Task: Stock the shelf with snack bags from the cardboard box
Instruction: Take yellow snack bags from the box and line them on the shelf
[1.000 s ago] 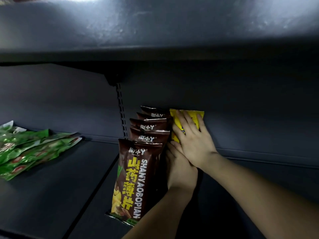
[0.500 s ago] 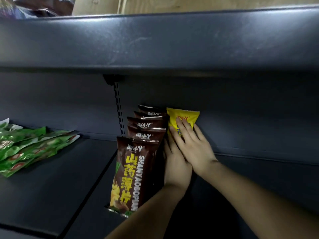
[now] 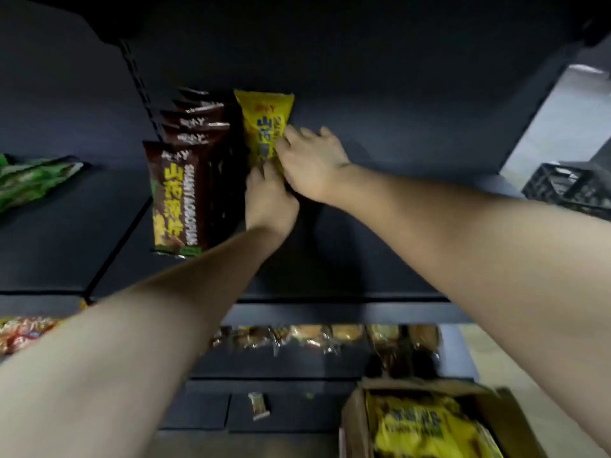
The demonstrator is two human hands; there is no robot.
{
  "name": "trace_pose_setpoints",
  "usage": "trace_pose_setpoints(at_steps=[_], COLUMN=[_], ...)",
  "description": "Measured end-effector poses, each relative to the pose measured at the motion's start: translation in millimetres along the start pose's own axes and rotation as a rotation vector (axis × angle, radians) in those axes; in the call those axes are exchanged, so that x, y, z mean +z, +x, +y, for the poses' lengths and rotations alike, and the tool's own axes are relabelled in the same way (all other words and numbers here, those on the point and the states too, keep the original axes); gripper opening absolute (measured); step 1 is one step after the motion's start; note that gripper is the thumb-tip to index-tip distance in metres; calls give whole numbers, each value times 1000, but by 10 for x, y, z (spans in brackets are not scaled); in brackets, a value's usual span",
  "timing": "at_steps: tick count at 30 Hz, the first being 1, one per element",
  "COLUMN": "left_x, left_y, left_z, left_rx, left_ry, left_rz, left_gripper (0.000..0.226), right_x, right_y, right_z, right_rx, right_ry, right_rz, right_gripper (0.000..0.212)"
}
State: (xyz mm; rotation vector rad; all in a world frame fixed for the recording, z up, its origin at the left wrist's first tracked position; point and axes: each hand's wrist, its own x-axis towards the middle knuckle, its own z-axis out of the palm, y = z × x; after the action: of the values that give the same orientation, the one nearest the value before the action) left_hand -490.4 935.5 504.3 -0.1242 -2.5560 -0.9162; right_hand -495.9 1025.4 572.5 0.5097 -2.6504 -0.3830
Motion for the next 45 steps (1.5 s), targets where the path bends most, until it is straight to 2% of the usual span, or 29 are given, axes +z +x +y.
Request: trace_pose_setpoints(at_steps=[4,8,14,17,20,22,25,30,32,35,37,42,45], left_x=[-72,-77,-9,90,249,396,655,1010,1132,1287,1375,1615,1809], left_y=[-192,-506,-1270,-1845,-2362,-2684,-3125,-3466,-3536,-3585,-3567,-3463,-3446], left_z=[269,572,999,1164,1187,1134,949,578,510,463,438,411,376], left_rx=[20,86,187,257,312,390,427,428,373,299,298,323,262], left_ry=[80,7,-146,-268,-362,-313,-141,221,337,394,393,413,468], left_rz=[-11,19,19,39,22,-54,-283,-862,-1034,-1078,-1103,-1101,-1100], left_gripper=[47,36,38,47,43,40,37,64,65,59,60,70,77], right_x=[-129,-273,-326,-330,-264,-146,212,954,1124,1350,1490,1718,1839], right_y=[-379,-871,-1751,-2249,-2780,-3144,-3639,-4282,-4410,-4544,-4636,-4688,-4602], right_z=[108,273,571,569,465,373,289,230,162,24,-66,-214,-287], right_rx=[55,66,64,117,154,106,25,-21,39,194,347,698,940], right_ry=[69,178,291,428,585,570,494,457,447,437,484,648,749], right_rz=[-60,-7,66,104,105,93,-77,-380,-563,-781,-870,-892,-918], right_gripper=[43,32,31,34,31,29,31,30,29,30,41,45,60])
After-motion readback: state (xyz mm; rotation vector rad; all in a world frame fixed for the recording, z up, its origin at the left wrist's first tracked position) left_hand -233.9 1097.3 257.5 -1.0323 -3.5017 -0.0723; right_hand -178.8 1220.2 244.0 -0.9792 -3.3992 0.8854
